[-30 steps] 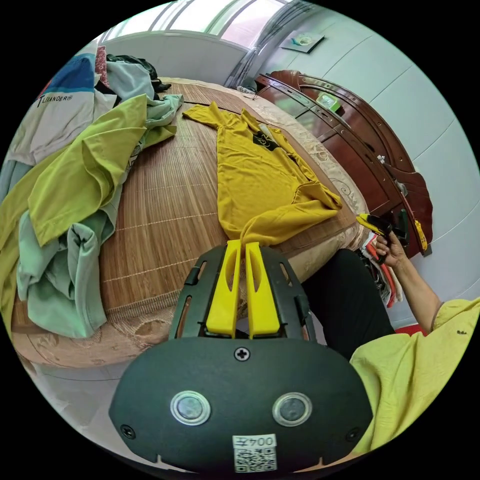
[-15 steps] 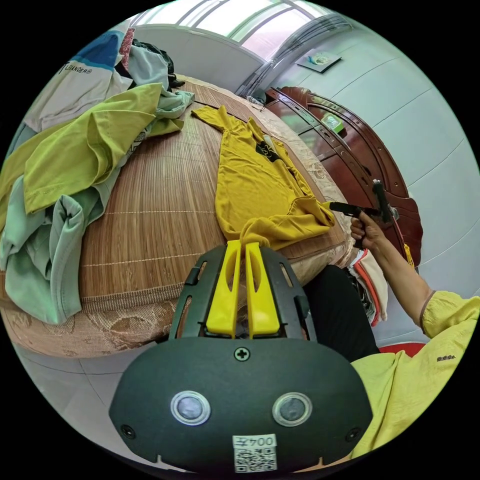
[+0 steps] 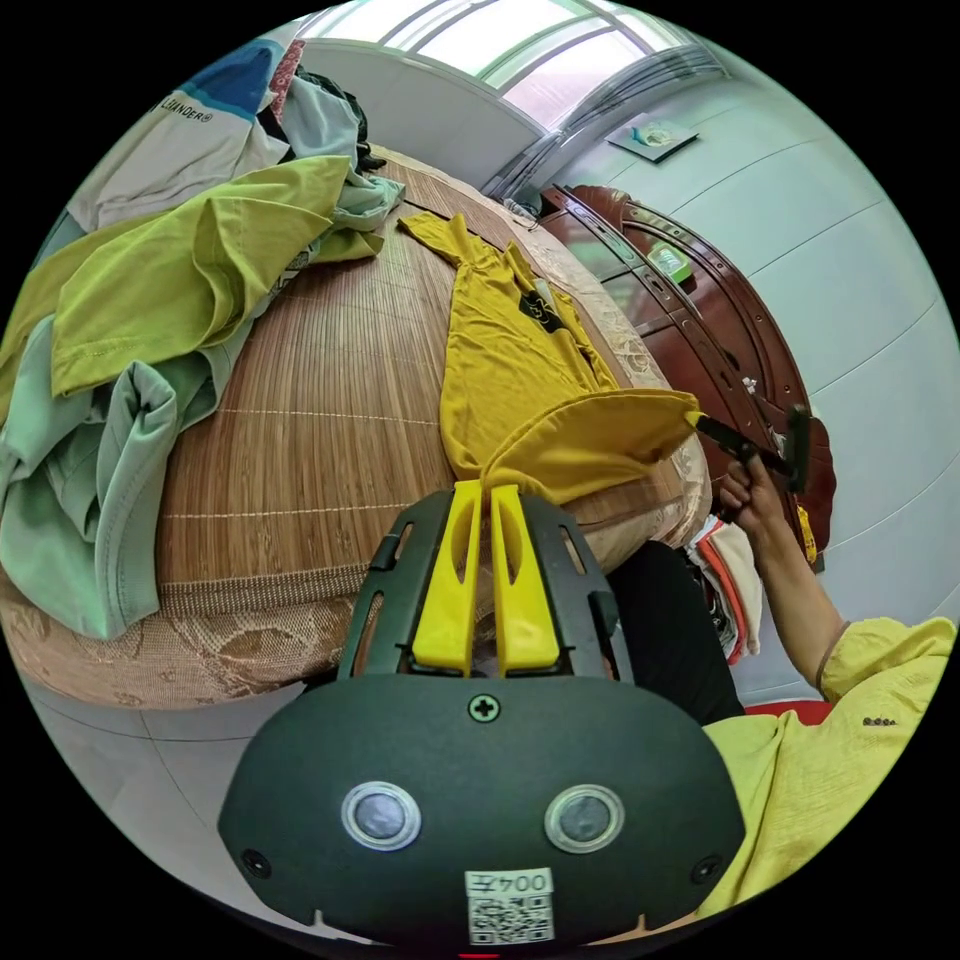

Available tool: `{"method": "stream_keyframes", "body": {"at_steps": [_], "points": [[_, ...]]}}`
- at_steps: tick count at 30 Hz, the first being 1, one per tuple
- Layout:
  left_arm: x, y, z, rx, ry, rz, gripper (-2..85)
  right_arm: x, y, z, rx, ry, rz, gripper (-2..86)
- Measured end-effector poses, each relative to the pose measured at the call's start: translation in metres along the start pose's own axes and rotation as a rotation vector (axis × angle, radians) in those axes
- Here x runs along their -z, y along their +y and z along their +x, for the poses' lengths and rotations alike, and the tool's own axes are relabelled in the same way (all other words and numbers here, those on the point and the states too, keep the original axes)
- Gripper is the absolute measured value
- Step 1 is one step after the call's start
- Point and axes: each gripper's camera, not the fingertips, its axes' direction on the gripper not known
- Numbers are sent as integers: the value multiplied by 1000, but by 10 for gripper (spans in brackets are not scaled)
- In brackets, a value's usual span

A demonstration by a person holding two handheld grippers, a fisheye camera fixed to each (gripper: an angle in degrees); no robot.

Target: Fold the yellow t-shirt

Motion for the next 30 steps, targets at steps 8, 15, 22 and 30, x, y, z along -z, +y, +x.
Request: {"method": "stream_keyframes", "body": {"at_steps": [8, 15, 22, 30], "points": [[13, -9, -13, 5, 10, -16, 12, 36, 150, -14, -162, -61, -49, 45], [20, -15, -14, -3, 4, -35, 12, 44, 123, -2, -207, -100, -38, 67], [30, -13, -13, 11, 24, -23, 12, -13, 72, -63, -16, -2, -215, 93], [35, -9, -4, 12, 37, -24, 12, -54, 56, -60, -84, 127, -295, 125]]}}
